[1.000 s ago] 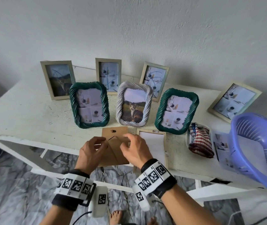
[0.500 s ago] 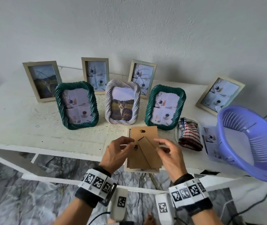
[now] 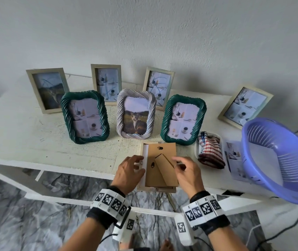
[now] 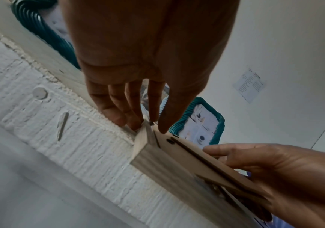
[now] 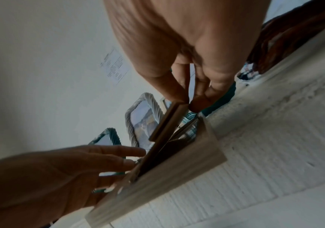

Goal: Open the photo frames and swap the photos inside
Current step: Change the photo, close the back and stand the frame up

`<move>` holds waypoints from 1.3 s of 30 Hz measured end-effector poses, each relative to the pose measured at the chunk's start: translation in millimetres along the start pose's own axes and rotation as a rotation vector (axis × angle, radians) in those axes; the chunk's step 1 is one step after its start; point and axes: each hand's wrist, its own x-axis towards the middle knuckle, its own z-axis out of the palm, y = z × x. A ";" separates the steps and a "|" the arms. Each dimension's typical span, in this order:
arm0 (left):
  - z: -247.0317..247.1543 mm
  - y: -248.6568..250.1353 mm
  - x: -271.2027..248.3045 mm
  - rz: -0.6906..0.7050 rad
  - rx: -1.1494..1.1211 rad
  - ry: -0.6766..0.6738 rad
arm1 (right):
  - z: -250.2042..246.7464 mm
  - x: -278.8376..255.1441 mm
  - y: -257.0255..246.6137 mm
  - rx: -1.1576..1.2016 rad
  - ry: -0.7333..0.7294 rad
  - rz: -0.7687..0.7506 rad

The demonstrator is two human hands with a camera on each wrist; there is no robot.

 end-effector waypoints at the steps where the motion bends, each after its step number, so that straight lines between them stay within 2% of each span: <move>1: 0.4 -0.3 -0.3 -0.001 0.001 -0.002 | 2.0 -0.3 -0.6 -0.037 -0.002 -0.026; 5: 0.8 -0.6 0.4 -0.002 -0.019 0.002 | 11.7 -0.8 -5.9 -0.133 0.026 -0.104; 8: 0.6 -1.3 2.2 0.004 -0.024 0.006 | 18.7 -1.2 -9.1 -0.255 -0.057 -0.104; 11: 0.4 -2.7 3.1 0.001 -0.024 -0.003 | 23.1 -1.3 -7.9 -0.368 -0.068 -0.119; 17: 2.0 -2.9 4.4 0.016 0.031 -0.023 | 22.0 -9.1 -4.4 -0.535 -0.087 -0.310; 20: 2.6 -4.2 5.5 0.015 0.052 -0.044 | 16.6 -10.4 1.4 -0.397 -0.085 -0.339; 23: 4.2 -6.6 5.9 0.026 0.074 -0.049 | 9.3 -10.4 8.1 -0.189 0.060 -0.249; 25: 5.9 -7.5 6.0 0.030 0.092 -0.036 | 4.5 -9.5 12.1 -0.158 0.134 -0.167; 30: 10.3 -8.4 6.6 0.069 0.176 -0.044 | -1.7 -5.0 13.6 -0.054 0.000 -0.001; 35: 9.3 -8.0 6.7 0.067 0.176 -0.038 | 0.7 -1.3 18.2 -0.090 -0.015 -0.097; 39: 9.2 -8.0 7.1 0.057 0.174 -0.043 | -11.8 9.7 25.5 -0.070 -0.173 -0.127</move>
